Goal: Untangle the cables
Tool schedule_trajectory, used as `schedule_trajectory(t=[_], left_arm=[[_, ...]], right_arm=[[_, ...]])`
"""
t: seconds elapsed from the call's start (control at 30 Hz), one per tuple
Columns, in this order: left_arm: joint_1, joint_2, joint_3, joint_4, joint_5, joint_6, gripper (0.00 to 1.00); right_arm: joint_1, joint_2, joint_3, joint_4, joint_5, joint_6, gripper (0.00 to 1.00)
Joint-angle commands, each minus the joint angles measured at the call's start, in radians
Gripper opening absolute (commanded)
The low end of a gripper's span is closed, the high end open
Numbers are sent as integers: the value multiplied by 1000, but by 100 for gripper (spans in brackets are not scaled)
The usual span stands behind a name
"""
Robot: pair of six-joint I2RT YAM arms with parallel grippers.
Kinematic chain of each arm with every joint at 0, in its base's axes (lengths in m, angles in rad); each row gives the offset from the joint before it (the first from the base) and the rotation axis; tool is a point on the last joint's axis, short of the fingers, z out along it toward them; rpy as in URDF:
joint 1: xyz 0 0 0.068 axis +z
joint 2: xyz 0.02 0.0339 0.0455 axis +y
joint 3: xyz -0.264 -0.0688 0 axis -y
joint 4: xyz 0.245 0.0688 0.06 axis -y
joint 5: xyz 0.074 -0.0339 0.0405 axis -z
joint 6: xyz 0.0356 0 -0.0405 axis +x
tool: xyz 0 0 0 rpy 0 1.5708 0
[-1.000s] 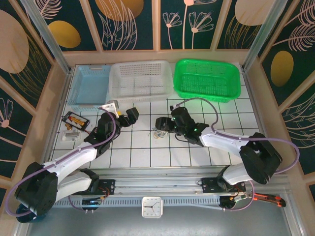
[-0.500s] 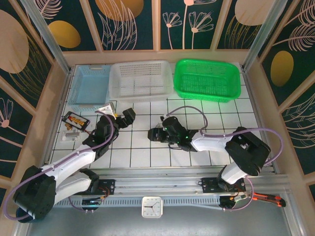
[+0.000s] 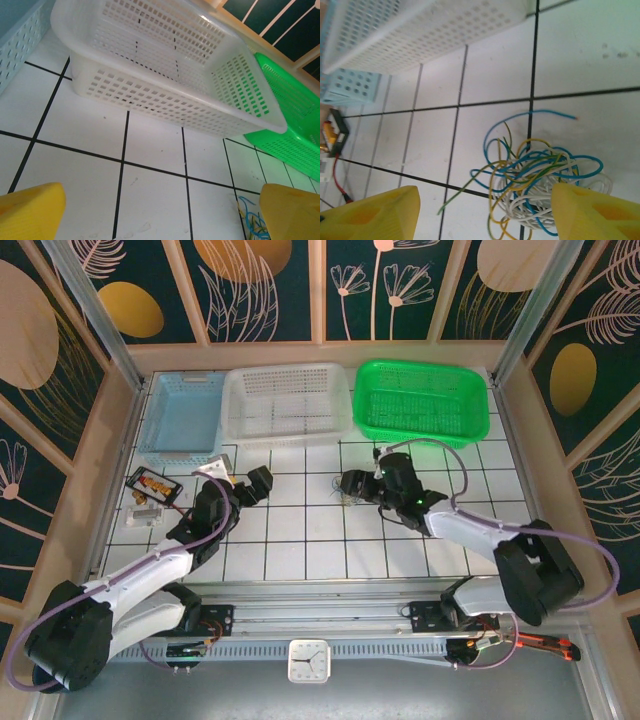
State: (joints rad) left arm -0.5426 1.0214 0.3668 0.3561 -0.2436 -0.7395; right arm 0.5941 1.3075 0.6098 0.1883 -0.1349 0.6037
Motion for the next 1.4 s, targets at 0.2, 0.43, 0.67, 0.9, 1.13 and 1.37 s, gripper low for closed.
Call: schedule_trajectory(t=[0.2,0.43,0.67,0.9,1.13,1.37], left_arm=[[-6,41,21,34,48,-4,99],[-6,166,134,-4,176,17,99],[-26,321,223,30,374,-10,92],[-116,432,293,39,388,6,91],[-179,523,352,45,392,28,88],[-219,601,420,31,431,51,71]], right_arm=[[-125,-2,-7,4,-52,-32,71],[-120,109,-7,122,-180,5,66],[-108,146,-31,151,-168,23,62],[-108,138,-53,168,-157,29,61],[-109,138,-78,184,-137,33,60],[-109,144,-104,213,-135,44,60]])
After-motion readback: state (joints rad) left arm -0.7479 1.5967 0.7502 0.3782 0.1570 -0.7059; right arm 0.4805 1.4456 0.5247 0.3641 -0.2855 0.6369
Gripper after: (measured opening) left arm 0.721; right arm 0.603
